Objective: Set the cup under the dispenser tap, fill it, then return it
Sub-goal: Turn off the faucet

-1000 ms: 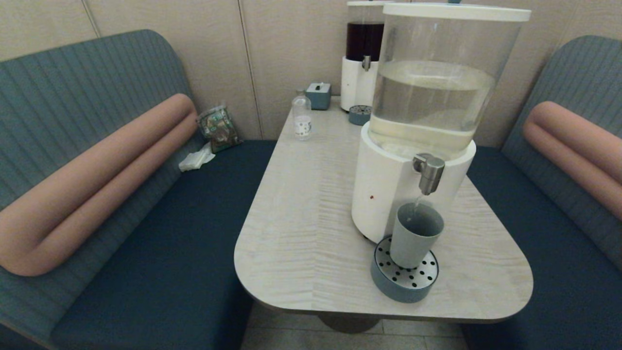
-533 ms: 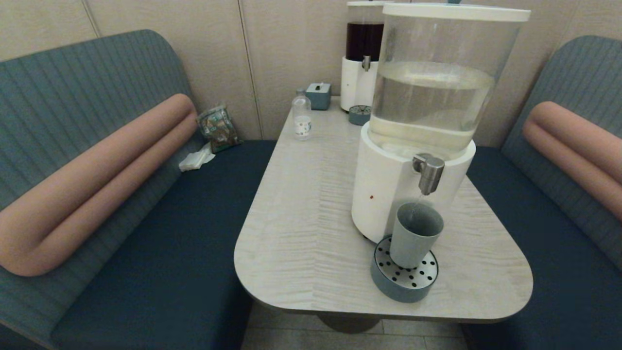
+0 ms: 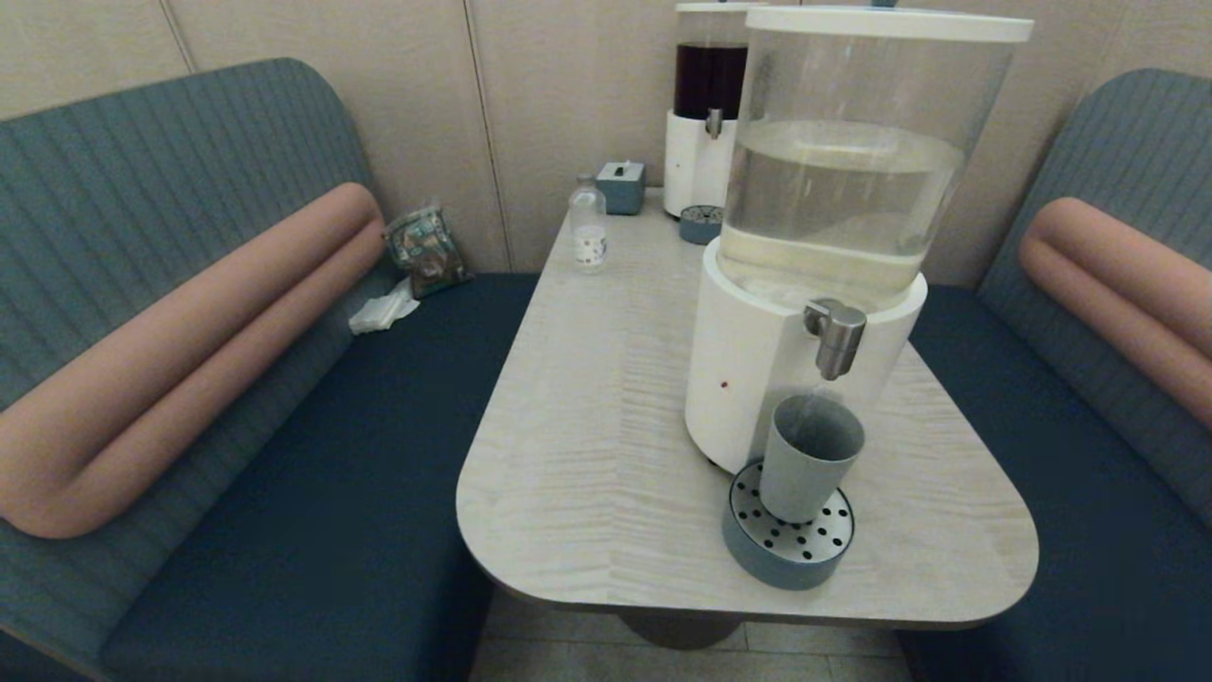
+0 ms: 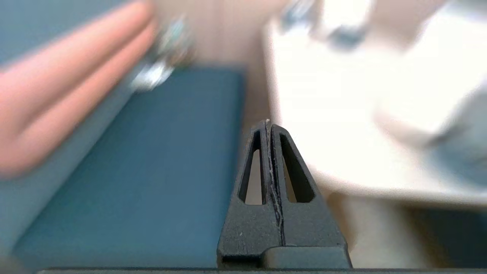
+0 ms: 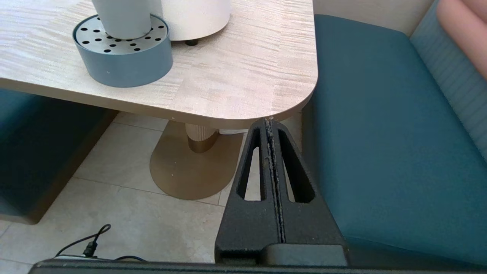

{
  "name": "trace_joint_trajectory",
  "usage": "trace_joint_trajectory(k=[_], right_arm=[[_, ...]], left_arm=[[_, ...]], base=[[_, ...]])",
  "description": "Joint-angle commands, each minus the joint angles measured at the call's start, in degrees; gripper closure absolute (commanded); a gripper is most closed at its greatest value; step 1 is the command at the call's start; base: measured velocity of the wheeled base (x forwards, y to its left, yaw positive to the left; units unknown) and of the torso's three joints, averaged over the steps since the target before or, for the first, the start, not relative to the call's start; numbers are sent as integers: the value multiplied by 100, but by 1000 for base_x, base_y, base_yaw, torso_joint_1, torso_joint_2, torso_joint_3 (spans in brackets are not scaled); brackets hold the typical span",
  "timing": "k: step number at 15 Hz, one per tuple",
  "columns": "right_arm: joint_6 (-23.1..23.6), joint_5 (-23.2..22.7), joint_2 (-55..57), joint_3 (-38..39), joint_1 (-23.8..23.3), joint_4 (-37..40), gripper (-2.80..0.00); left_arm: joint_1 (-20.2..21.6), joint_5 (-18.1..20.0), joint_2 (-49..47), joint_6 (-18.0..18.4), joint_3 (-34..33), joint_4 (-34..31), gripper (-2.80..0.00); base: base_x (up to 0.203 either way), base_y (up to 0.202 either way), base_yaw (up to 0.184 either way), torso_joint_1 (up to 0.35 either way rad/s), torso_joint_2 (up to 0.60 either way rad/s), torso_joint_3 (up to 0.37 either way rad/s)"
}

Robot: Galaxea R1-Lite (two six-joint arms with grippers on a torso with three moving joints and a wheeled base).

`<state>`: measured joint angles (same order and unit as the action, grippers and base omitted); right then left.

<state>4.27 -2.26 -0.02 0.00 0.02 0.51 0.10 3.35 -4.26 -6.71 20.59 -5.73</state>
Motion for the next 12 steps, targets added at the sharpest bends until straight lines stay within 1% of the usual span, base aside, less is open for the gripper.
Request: trace_joint_trajectory(k=[1, 3, 4, 6, 7, 9, 10, 11, 12], right_arm=[[13, -3, -6, 0, 4, 2, 0], [8, -3, -6, 0, -2, 2, 0], [11, -3, -6, 0, -2, 2, 0], [13, -3, -6, 0, 6, 2, 0], [4, -3, -6, 0, -2, 2, 0], [4, -3, -6, 0, -2, 2, 0], [4, -3, -6, 0, 0, 2, 0], [5, -3, -6, 0, -1, 2, 0], [12, -3, -6, 0, -2, 2, 0]], left_arm=[[-121, 215, -947, -97, 1092, -243, 0], [-387, 745, -2446, -259, 2183, -462, 0], [-480, 1031, -3239, -290, 2620, -459, 0], [-613, 1728, -4763, -248, 3391, -195, 0], [-669, 2155, -5484, -187, 3786, -49, 0], [-815, 2941, -6708, 42, 4490, 108, 0], [-913, 3274, -7193, 238, 4759, 96, 0], [-1030, 3511, -7629, 513, 4970, 32, 0], [-1146, 3655, -8016, 848, 5140, -28, 0]], base=[[0, 0, 0, 0, 0, 0], [0, 0, 0, 0, 0, 0], [0, 0, 0, 0, 0, 0], [0, 0, 0, 0, 0, 0], [0, 0, 0, 0, 0, 0], [0, 0, 0, 0, 0, 0], [0, 0, 0, 0, 0, 0], [0, 0, 0, 0, 0, 0], [0, 0, 0, 0, 0, 0]])
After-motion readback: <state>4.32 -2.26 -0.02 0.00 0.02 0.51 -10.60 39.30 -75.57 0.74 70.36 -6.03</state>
